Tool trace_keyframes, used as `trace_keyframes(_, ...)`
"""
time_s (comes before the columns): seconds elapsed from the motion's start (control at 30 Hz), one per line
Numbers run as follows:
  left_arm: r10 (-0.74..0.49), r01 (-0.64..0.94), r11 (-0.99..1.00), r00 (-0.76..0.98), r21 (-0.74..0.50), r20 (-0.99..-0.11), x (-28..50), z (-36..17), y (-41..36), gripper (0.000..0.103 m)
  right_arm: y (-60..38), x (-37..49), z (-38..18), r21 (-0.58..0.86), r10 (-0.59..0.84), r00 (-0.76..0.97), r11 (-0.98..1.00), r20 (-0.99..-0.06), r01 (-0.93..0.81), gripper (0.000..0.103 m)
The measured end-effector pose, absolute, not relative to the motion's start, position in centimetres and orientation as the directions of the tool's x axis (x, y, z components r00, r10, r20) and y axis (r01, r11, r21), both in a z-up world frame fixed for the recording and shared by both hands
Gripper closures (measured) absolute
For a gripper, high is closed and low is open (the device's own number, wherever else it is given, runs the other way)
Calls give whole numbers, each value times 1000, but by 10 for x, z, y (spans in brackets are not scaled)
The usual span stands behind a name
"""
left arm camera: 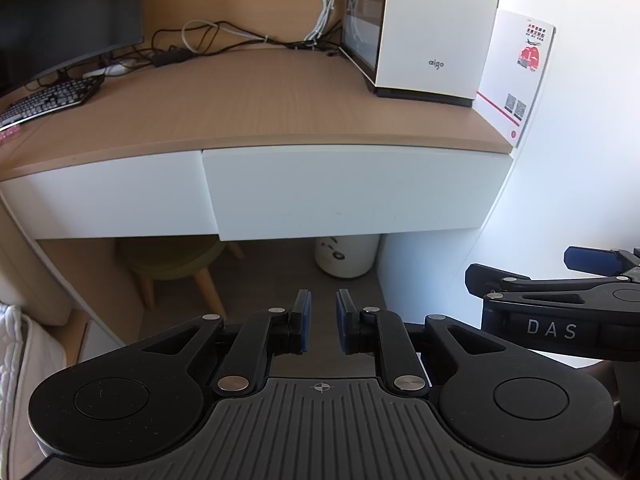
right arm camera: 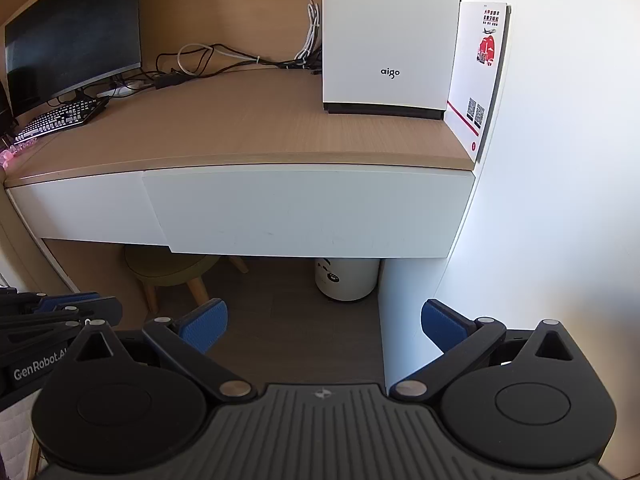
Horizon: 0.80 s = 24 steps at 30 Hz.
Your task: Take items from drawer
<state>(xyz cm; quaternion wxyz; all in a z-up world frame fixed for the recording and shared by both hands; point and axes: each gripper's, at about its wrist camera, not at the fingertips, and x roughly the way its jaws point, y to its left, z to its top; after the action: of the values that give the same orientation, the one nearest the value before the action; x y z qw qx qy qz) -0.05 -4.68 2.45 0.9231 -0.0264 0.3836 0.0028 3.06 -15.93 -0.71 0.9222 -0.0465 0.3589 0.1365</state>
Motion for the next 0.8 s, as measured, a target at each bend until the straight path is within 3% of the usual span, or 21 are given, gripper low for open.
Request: trace_keyframes(0.8, -17, -25, 999, 696, -48, -718, 9, 22, -49, 87, -161, 43, -11, 16, 216, 698, 959, -682, -282, 0)
